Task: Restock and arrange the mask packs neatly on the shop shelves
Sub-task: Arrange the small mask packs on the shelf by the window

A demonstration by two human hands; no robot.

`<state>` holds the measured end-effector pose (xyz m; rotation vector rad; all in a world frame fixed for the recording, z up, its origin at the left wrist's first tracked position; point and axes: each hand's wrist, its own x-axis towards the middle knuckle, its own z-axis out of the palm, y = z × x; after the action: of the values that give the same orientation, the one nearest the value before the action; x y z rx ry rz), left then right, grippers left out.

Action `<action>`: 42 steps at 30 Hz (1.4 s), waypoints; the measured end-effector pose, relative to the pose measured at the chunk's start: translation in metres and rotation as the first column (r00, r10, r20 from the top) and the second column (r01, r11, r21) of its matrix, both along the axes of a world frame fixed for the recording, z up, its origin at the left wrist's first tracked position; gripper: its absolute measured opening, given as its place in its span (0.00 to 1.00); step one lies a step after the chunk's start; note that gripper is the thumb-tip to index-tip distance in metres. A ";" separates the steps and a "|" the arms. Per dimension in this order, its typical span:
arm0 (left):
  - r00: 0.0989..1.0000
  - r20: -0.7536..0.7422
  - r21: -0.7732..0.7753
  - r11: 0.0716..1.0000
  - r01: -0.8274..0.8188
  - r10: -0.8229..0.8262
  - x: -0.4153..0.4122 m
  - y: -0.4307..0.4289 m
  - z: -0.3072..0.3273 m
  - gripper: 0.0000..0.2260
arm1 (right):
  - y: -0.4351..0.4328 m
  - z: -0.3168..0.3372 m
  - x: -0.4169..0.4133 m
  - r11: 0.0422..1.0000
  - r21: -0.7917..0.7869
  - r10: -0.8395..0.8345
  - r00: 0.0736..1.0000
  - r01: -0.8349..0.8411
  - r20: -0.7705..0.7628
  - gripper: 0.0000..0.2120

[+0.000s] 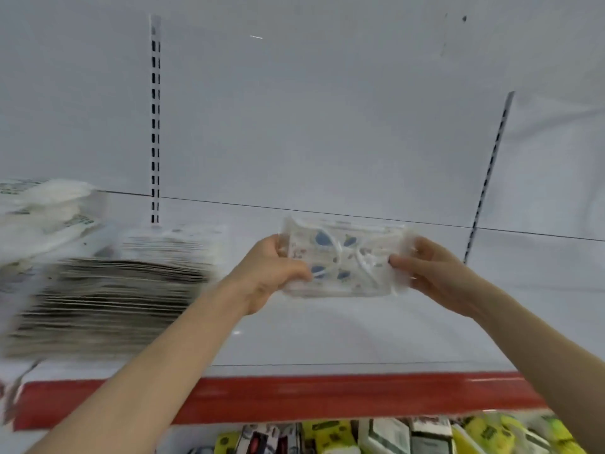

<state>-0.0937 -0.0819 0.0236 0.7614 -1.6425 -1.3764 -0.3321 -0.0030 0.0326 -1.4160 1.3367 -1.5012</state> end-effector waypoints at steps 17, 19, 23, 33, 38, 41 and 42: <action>0.963 0.175 -0.028 0.979 -0.203 0.205 -0.053 0.019 -0.050 0.34 | 0.005 -0.051 -0.041 0.984 0.056 0.175 0.982 -0.171 -0.071 0.14; 0.937 0.285 -0.046 0.980 -0.195 0.200 -0.051 0.020 -0.054 0.26 | 0.008 -0.056 -0.041 0.977 0.116 0.192 0.974 -0.178 -0.122 0.13; 0.896 0.363 -0.164 0.965 -0.207 0.254 -0.054 0.018 -0.053 0.15 | 0.008 -0.057 -0.039 0.985 0.113 0.147 0.976 -0.130 -0.159 0.10; 0.927 0.300 -0.330 0.936 -0.122 0.226 -0.147 0.034 -0.030 0.13 | 0.039 -0.047 -0.110 0.964 0.012 -0.262 0.960 0.265 -0.094 0.12; 0.948 0.274 -0.358 0.932 -0.058 0.164 -0.233 0.061 -0.016 0.13 | 0.085 -0.036 -0.186 0.933 -0.040 -0.360 0.932 0.359 -0.044 0.11; 0.959 0.262 -0.355 0.935 -0.013 0.113 -0.299 0.080 -0.013 0.12 | 0.116 -0.030 -0.245 0.911 -0.051 -0.411 0.910 0.408 -0.062 0.13; 0.963 0.256 -0.346 0.938 0.008 0.087 -0.324 0.088 -0.012 0.12 | 0.128 -0.027 -0.266 0.901 -0.054 -0.432 0.899 0.430 -0.066 0.13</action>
<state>-0.4175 0.0061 0.0116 0.7900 -2.0006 -0.9463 -0.5985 0.1249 0.0054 -1.2614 1.7658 -1.7720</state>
